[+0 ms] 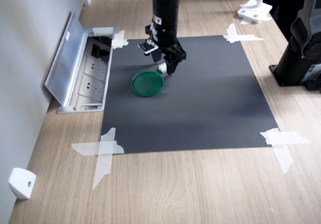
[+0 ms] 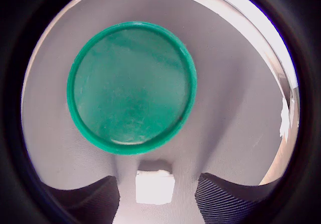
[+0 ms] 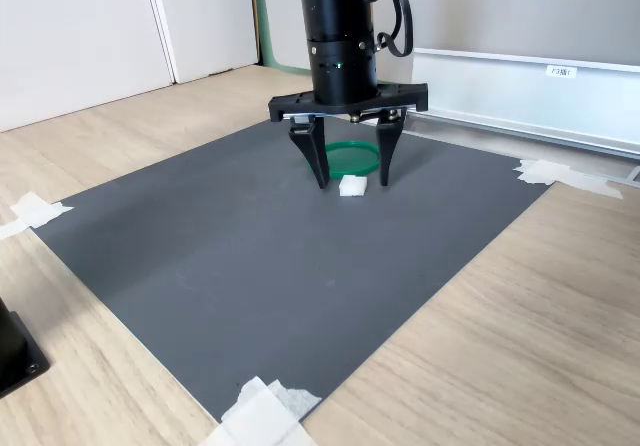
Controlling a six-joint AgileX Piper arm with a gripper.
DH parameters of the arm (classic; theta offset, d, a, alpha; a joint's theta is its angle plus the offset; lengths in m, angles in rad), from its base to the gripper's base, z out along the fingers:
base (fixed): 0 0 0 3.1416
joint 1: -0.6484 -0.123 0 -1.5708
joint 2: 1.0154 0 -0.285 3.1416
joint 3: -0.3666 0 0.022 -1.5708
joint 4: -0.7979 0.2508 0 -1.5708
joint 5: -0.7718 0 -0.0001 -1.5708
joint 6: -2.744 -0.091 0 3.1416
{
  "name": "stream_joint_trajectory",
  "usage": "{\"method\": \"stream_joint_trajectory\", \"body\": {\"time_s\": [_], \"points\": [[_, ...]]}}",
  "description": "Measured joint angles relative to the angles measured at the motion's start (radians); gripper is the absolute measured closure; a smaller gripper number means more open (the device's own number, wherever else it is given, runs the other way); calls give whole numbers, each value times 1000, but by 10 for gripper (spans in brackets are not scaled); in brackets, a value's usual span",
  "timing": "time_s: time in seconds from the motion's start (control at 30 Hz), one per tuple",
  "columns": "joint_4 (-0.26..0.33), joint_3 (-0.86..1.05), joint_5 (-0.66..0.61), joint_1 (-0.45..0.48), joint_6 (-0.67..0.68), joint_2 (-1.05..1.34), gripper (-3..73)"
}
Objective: Grasp a white terminal and put it on the green lid.
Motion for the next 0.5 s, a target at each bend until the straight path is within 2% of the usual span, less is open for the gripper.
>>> {"method": "stream_joint_trajectory", "body": {"time_s": [0.37,0.5], "points": [[5,-1,1,0,-23,-26,148],[18,-1,4,0,-26,-26,209]]}}
